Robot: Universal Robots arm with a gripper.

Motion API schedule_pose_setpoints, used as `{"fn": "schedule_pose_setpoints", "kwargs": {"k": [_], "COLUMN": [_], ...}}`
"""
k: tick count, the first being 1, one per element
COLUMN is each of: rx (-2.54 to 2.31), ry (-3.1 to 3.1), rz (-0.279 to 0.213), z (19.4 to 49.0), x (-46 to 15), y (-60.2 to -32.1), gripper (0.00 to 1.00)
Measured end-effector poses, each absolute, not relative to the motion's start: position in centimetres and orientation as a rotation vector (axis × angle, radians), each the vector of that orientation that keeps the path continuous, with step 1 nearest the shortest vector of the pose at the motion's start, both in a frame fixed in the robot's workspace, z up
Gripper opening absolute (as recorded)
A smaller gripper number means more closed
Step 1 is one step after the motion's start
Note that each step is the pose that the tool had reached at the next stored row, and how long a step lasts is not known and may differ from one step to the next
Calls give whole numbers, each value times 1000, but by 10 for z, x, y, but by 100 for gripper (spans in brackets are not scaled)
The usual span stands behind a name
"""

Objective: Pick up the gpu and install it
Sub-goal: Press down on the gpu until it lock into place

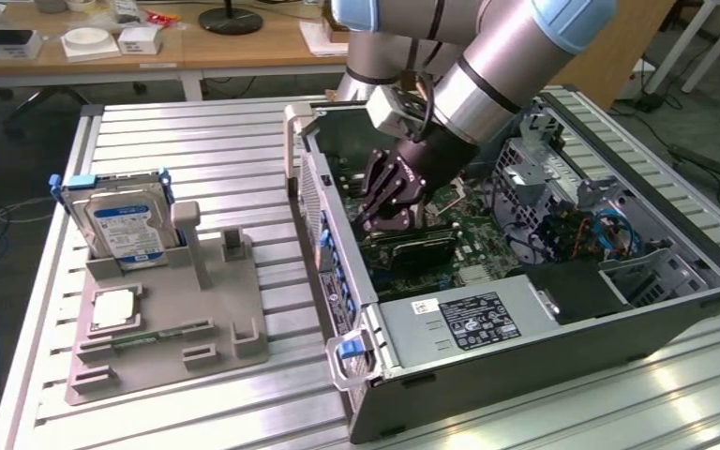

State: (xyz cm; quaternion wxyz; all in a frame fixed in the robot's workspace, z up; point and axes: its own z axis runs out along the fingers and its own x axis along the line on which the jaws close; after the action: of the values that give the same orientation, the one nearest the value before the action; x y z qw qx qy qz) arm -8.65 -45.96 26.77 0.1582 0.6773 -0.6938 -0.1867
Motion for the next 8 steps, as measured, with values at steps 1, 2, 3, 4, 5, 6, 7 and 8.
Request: {"fn": "schedule_pose_setpoints", "kwargs": {"k": [1, 2, 3, 4, 5, 6, 7, 8], "rx": [1937, 1937, 1937, 1937, 1937, 1937, 1937, 1937], "ry": [-1984, -1984, -1984, -1984, -1984, -1984, -1984, -1984], "rz": [-534, -534, -534, -534, -534, -534, -534, -534], "z": [268, 268, 267, 266, 266, 265, 265, 264], "x": [-84, -83, -82, -82, -82, -82, -82, -82], "y": [-460, -460, -460, -460, -462, -464, -466, -469], "gripper": [10, 10, 10, 10, 10, 10, 10, 10]}}
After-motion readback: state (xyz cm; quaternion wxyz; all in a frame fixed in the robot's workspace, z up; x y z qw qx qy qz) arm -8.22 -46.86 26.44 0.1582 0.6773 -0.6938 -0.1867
